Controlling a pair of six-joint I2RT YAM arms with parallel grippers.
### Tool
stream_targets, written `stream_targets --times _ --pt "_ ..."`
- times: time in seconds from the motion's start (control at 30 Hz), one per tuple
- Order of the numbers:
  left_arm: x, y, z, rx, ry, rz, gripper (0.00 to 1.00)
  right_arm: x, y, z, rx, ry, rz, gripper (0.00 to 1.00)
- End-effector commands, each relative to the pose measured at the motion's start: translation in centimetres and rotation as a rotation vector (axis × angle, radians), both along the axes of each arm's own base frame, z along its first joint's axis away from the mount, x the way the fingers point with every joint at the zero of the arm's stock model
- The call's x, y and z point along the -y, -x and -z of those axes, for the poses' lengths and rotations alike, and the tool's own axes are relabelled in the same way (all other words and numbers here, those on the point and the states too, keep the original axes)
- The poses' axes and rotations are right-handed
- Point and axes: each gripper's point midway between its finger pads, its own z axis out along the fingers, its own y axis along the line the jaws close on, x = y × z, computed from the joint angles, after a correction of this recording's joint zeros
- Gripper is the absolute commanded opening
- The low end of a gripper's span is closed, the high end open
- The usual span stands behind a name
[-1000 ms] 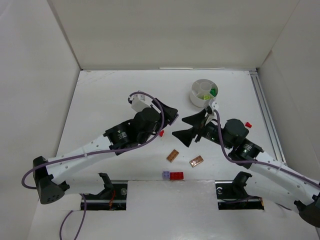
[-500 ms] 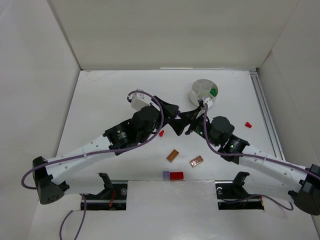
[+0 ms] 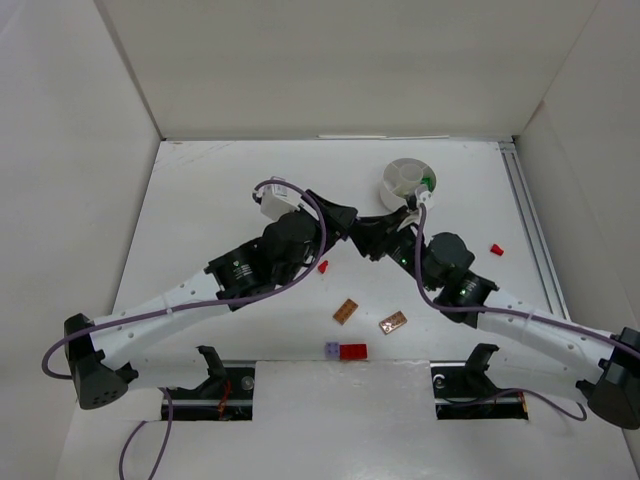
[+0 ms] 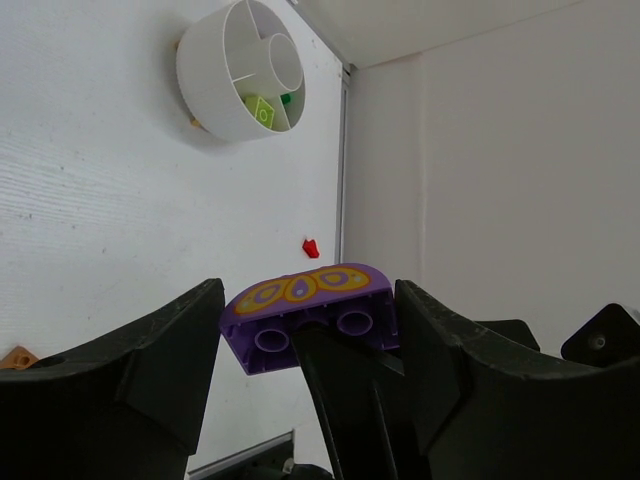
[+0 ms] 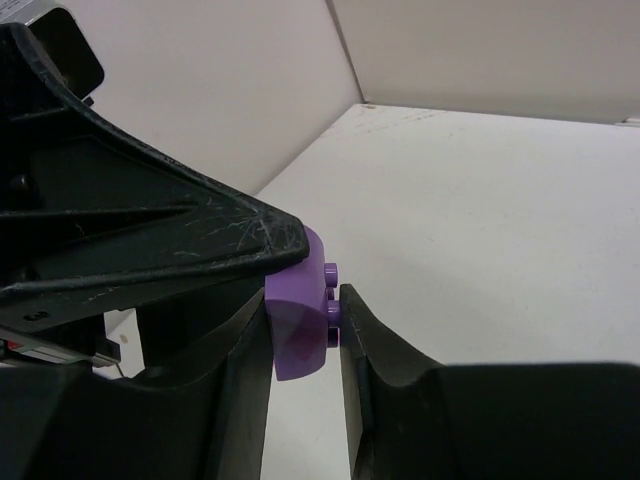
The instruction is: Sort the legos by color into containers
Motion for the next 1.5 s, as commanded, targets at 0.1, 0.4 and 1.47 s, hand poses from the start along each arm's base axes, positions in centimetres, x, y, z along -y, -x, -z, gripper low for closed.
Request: stream_targets --times 0.1,0.4,1.47 --pt "-0.2 -0.2 -1.2 0.039 0.022 -0.005 0.88 -0.8 0.5 -4.5 0.096 -0.097 -0.028 0.12" --pt "-5.1 -6.0 0.9 0.011 -0.096 -0.067 1.0 1.6 -2.5 -1.7 0.053 0.055 0.159 0.07" --pt "-14.1 -14.7 14.3 -0.204 -0.425 -0.073 1.0 15.9 -34.3 9.3 -0.03 0.614 0.42 0.13"
